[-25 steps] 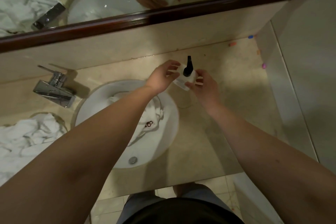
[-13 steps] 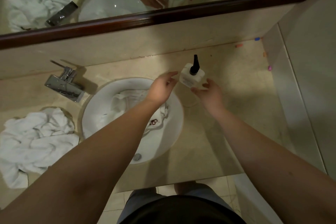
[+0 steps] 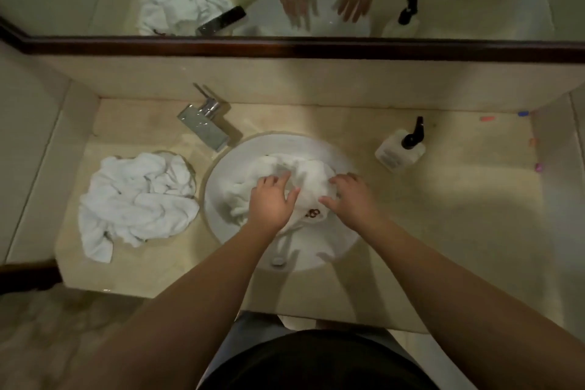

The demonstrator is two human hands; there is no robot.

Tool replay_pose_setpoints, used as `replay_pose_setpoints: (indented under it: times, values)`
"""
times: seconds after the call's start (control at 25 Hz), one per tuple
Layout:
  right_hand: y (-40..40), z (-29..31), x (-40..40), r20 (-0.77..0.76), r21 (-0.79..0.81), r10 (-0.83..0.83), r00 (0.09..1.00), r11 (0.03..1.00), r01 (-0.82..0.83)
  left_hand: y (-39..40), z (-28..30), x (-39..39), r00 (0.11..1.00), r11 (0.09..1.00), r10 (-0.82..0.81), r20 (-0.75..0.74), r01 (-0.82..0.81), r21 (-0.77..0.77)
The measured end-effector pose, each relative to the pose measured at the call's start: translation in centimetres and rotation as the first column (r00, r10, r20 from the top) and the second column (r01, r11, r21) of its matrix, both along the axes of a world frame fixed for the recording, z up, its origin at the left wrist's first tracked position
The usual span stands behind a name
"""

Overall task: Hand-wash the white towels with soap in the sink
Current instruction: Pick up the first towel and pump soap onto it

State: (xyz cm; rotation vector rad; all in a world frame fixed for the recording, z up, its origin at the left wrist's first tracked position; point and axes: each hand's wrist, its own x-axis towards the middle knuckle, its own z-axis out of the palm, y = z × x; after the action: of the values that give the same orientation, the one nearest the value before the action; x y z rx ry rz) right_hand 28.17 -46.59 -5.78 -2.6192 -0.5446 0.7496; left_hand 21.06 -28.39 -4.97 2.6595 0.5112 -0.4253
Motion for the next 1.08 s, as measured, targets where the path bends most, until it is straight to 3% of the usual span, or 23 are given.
replay_pose_setpoints:
  times: [0.16, 0.32, 0.64, 0.8, 1.08]
  values:
    - [5.6, 0.2, -1.0, 0.025, -0.083, 0.137, 0.990, 0.987, -0.135, 5.4, 0.6, -3.6, 0.997, 0.996, 0.078, 0.018, -0.078, 0.040]
    - [11.1, 1.0, -1.4, 0.008, -0.066, 0.163, 0.987, 0.985, -0.162, 11.2, 1.1, -5.3, 0.992, 0.990, 0.123, 0.006, -0.123, 0.072]
    - [22.9, 2.2, 1.9, 0.051, 0.151, -0.103, 0.993, 0.984, 0.094, 21.1, 2.1, -4.8, 0.993, 0.983, 0.116, 0.028, -0.118, 0.143]
    - [28.3, 3.1, 5.6, -0.054, 0.294, -0.375, 0.925, 0.880, 0.374, 25.7, 2.0, -3.8, 0.990, 0.991, 0.081, 0.117, -0.093, 0.101]
    - [35.2, 2.7, 9.9, 0.134, 0.210, -0.322, 0.937, 0.934, 0.291, 30.2, 0.7, -0.6, 0.997, 0.992, 0.008, 0.075, -0.018, 0.126]
